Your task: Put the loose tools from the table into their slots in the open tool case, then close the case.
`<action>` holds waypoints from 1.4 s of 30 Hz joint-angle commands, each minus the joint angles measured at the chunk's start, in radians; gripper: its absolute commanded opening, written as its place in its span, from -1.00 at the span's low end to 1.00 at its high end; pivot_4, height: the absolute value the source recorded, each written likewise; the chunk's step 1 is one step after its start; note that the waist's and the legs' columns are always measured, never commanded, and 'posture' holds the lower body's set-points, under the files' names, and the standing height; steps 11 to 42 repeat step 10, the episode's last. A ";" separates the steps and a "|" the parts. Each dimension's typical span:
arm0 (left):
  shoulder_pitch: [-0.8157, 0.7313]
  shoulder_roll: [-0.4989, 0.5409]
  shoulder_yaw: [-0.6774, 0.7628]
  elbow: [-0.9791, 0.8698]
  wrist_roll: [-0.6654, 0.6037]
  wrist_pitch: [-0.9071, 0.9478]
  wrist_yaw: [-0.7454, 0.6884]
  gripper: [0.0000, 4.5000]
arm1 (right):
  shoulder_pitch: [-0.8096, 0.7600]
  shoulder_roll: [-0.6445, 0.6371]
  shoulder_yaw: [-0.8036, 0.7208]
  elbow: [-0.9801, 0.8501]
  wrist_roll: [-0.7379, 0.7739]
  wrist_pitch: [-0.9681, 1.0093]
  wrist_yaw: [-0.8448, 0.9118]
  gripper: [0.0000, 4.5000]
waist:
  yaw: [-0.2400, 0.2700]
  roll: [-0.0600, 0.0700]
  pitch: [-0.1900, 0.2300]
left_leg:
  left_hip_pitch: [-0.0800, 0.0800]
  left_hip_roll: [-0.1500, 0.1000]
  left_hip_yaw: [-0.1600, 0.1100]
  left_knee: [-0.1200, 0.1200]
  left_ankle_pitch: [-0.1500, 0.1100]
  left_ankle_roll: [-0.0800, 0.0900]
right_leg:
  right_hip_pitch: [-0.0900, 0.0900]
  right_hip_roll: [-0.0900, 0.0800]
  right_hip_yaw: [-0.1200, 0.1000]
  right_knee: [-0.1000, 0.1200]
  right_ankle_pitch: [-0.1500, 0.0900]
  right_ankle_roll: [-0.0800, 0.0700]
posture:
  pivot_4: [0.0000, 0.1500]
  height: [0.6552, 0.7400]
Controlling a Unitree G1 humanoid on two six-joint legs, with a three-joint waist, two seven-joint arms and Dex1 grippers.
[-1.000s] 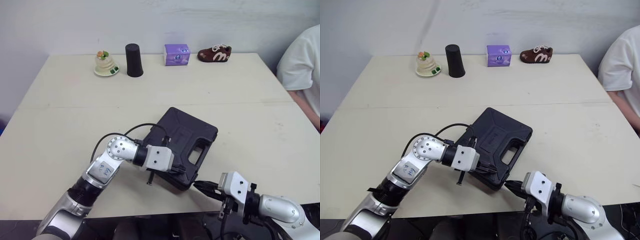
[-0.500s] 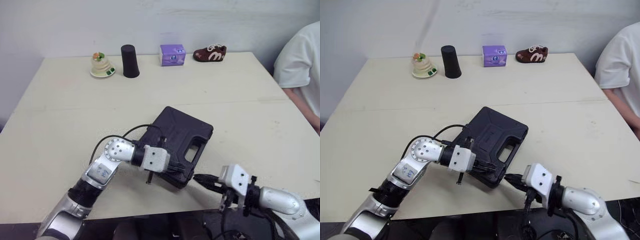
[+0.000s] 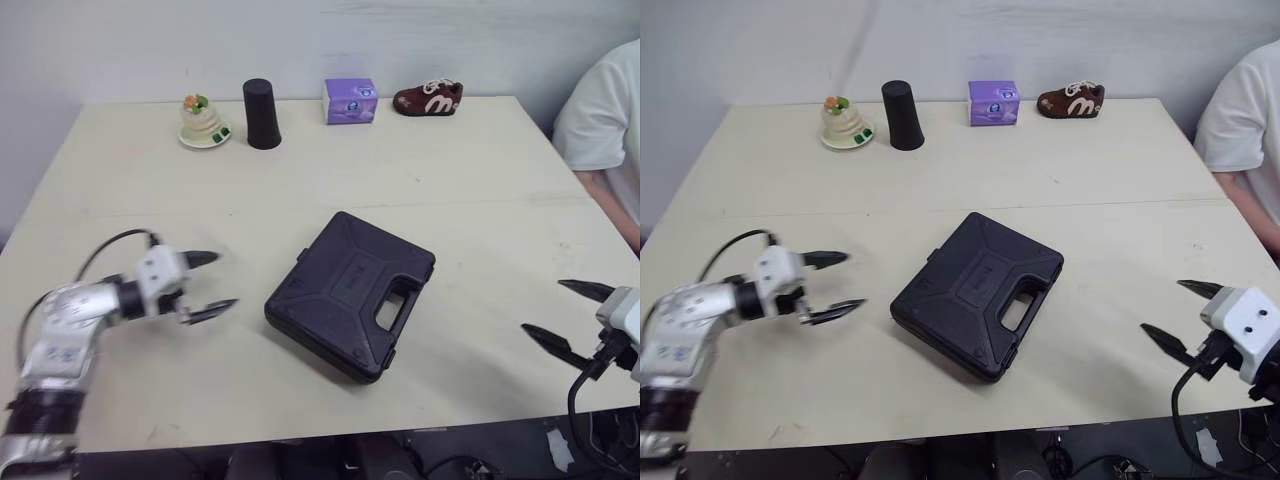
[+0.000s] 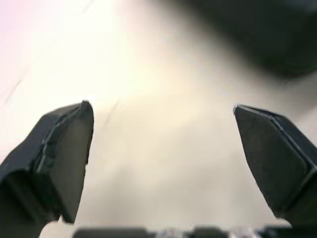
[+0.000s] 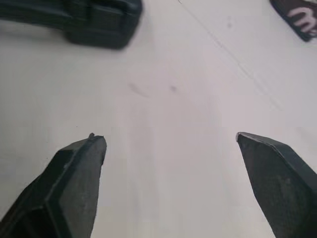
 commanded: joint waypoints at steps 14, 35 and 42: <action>0.247 -0.050 0.198 -0.187 -0.016 0.039 0.160 0.97 | -0.101 -0.069 -0.016 0.196 -0.007 -0.148 0.038 1.00 | 0.007 0.001 0.001 | 0.000 0.000 0.001 0.000 -0.007 0.000 | 0.002 -0.002 0.000 -0.004 -0.002 0.000 | 1.00 1.00; 0.247 -0.050 0.198 -0.187 -0.016 0.039 0.160 0.97 | -0.101 -0.069 -0.016 0.196 -0.007 -0.148 0.038 1.00 | 0.007 0.001 0.001 | 0.000 0.000 0.001 0.000 -0.007 0.000 | 0.002 -0.002 0.000 -0.004 -0.002 0.000 | 1.00 1.00; 0.247 -0.050 0.198 -0.187 -0.016 0.039 0.160 0.97 | -0.101 -0.069 -0.016 0.196 -0.007 -0.148 0.038 1.00 | 0.007 0.001 0.001 | 0.000 0.000 0.001 0.000 -0.007 0.000 | 0.002 -0.002 0.000 -0.004 -0.002 0.000 | 1.00 1.00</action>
